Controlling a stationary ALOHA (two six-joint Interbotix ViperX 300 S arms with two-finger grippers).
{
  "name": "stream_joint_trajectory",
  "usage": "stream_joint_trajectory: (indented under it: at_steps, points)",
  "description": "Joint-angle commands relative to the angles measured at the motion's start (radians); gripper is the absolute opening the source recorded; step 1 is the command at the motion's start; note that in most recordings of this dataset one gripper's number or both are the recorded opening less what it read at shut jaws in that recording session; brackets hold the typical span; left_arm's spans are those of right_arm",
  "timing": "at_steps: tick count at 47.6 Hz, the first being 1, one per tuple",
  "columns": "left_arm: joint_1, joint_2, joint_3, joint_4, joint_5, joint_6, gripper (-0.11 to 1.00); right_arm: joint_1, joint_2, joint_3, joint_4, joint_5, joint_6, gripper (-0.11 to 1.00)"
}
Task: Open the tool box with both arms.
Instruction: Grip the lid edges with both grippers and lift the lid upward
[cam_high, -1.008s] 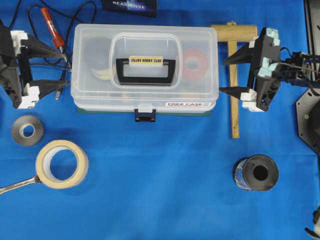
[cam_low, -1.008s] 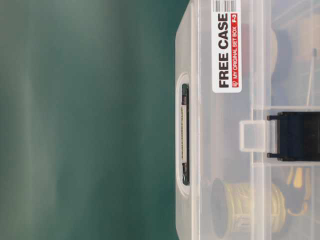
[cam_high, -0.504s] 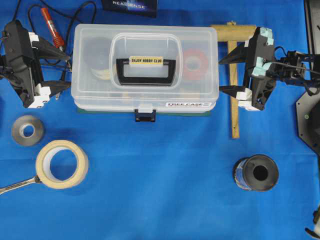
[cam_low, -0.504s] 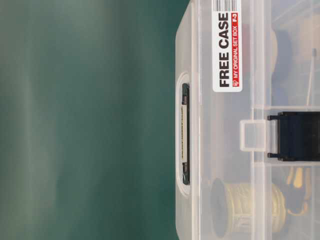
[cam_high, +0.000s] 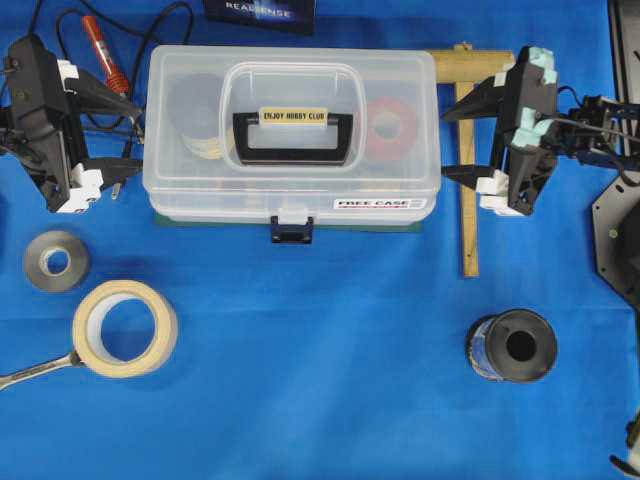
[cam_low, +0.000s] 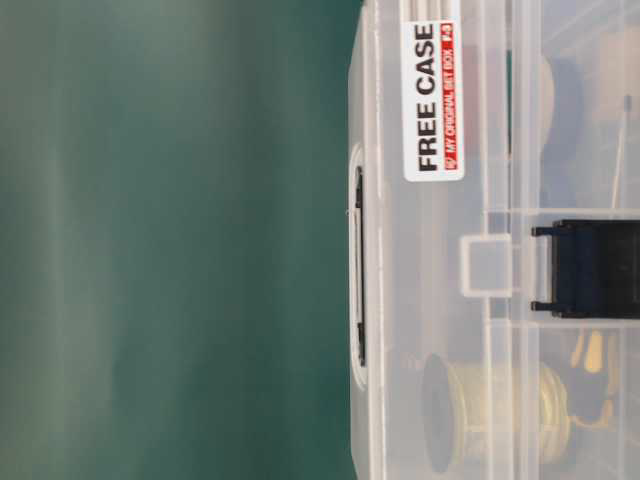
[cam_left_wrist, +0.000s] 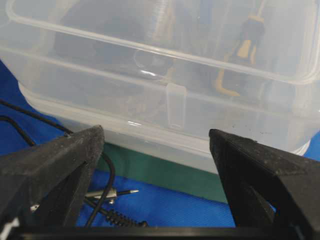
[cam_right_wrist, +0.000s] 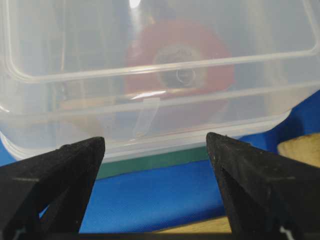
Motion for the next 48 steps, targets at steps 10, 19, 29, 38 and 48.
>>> stream_joint_trajectory:
  at_steps: [10, 19, 29, 38, 48]
  points:
    - [0.017, -0.026, -0.095, -0.003, -0.028, -0.006, 0.86, -0.018, -0.078, -0.074, 0.003, -0.028, 0.003, 0.83]
    - [0.035, -0.074, -0.089, -0.003, -0.028, -0.006, 0.86, -0.046, -0.087, -0.075, 0.003, -0.031, 0.003, 0.83]
    - [0.067, -0.129, -0.081, -0.003, -0.028, -0.005, 0.86, -0.063, -0.087, -0.077, 0.003, -0.041, 0.003, 0.83]
    - [0.092, -0.147, -0.078, -0.003, -0.028, -0.005, 0.86, -0.071, -0.087, -0.081, 0.003, -0.044, 0.003, 0.83]
    - [0.118, -0.138, -0.089, -0.003, -0.044, 0.0, 0.86, -0.094, -0.087, -0.101, 0.003, -0.044, 0.003, 0.83]
